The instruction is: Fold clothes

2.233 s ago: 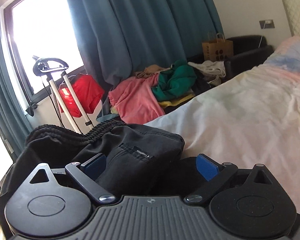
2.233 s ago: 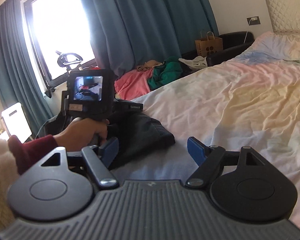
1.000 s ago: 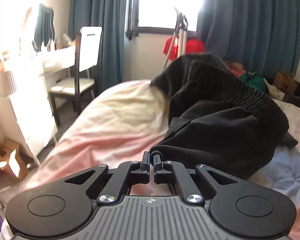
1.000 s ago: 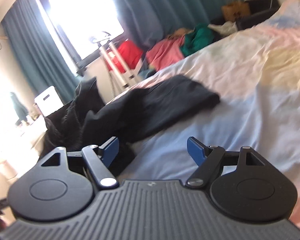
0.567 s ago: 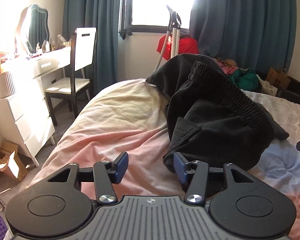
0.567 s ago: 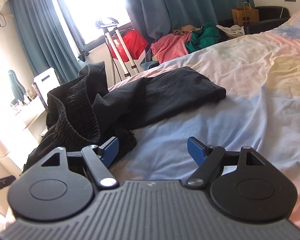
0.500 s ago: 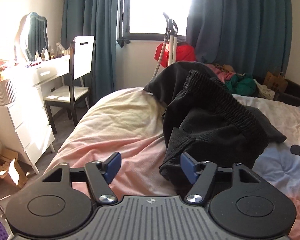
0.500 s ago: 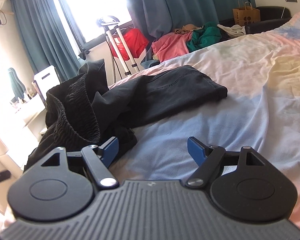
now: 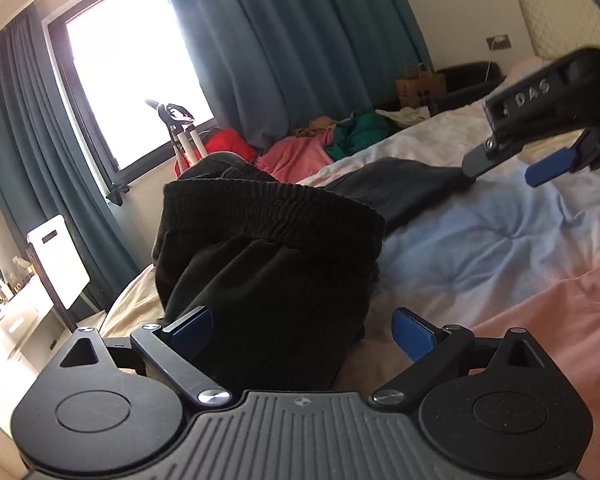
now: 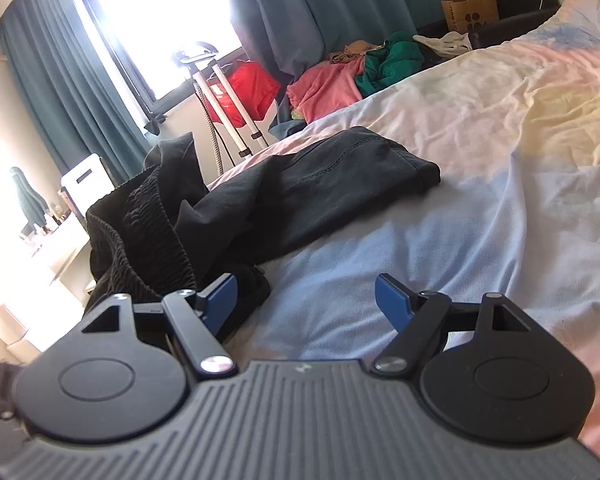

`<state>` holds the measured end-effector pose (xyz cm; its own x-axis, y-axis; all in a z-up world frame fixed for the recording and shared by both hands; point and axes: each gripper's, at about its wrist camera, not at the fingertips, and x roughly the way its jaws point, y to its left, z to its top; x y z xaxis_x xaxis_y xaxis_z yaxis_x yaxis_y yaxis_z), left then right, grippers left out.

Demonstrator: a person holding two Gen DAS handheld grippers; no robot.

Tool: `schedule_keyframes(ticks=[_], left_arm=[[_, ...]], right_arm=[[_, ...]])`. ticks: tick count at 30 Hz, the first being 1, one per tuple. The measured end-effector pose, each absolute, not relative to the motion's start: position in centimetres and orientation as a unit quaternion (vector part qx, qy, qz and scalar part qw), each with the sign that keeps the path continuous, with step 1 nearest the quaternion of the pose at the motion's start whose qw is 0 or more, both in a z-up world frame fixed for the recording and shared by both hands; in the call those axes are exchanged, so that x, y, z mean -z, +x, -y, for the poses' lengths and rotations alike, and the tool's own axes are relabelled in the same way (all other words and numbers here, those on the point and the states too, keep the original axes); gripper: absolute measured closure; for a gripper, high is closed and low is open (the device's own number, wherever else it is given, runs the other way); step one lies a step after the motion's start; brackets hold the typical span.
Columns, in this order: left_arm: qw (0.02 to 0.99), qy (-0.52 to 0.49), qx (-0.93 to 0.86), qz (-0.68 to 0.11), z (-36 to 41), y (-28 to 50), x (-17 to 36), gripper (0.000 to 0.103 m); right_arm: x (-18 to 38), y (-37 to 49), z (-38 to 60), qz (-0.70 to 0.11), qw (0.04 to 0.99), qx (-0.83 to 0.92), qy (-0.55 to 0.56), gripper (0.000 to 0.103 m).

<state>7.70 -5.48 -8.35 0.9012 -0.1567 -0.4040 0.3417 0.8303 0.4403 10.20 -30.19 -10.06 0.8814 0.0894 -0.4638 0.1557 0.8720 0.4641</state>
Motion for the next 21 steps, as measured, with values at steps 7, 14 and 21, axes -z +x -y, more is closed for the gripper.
schedule_keyframes(ticks=[7, 14, 21], left_arm=[[0.972, 0.177, 0.092, -0.128, 6.3, 11.5, 7.9, 0.032], [0.995, -0.055, 0.039, -0.075, -2.1, 13.5, 1.9, 0.071], [0.949, -0.262, -0.140, -0.105, -17.3, 14.5, 0.4, 0.077]], right_arm=[[10.5, 10.6, 30.6, -0.239, 0.934, 0.010, 0.264, 0.024], [11.2, 11.7, 30.5, -0.244, 0.926, 0.001, 0.287, 0.024], [11.8, 12.7, 31.2, -0.269, 0.905, -0.002, 0.329, 0.024]])
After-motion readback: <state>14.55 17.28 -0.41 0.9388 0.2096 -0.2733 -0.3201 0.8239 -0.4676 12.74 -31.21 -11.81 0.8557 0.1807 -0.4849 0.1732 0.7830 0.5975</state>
